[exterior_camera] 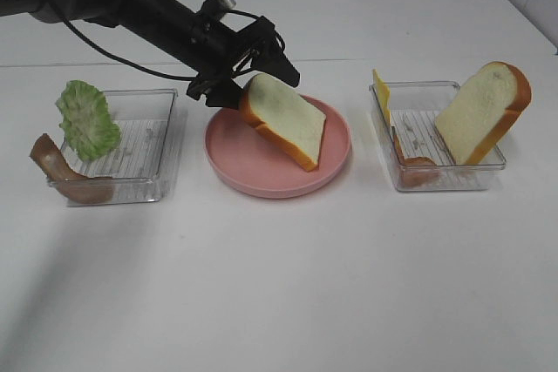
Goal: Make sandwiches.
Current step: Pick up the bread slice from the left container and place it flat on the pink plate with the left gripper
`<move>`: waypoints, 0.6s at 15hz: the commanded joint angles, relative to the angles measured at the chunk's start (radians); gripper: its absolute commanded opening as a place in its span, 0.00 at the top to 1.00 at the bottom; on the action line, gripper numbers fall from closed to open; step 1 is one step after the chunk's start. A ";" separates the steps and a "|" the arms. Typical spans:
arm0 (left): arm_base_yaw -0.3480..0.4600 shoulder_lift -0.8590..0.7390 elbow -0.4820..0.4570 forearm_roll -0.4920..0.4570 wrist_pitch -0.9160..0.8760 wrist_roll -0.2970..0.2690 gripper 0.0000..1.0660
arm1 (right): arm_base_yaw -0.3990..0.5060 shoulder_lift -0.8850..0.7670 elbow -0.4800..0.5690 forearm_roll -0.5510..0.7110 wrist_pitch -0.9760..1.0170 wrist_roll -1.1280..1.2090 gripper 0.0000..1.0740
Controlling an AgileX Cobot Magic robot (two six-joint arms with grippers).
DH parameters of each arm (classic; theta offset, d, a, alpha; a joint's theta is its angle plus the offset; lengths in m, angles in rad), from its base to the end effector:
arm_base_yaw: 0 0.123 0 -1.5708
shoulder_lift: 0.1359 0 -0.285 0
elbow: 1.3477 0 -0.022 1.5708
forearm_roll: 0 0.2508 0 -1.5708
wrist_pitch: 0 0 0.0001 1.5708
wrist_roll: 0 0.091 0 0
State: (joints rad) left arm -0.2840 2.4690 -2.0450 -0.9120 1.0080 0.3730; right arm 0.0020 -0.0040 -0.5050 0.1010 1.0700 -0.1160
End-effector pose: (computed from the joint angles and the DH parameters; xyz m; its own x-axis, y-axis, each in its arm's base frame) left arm 0.4812 -0.2039 0.1461 -0.9491 0.1001 -0.2987 0.2862 0.6705 -0.6845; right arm -0.0067 0.0080 0.2782 -0.4479 -0.0680 -0.8915 -0.1112 0.9936 -0.0199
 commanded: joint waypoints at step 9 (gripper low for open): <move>-0.099 -0.031 -0.064 0.352 0.036 -0.053 0.16 | -0.005 -0.013 0.002 -0.004 -0.009 0.006 0.27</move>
State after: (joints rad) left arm -0.3770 2.4470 -2.1040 -0.5710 1.0470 0.3310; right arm 0.0020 -0.0040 -0.5050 0.1010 1.0700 -0.1160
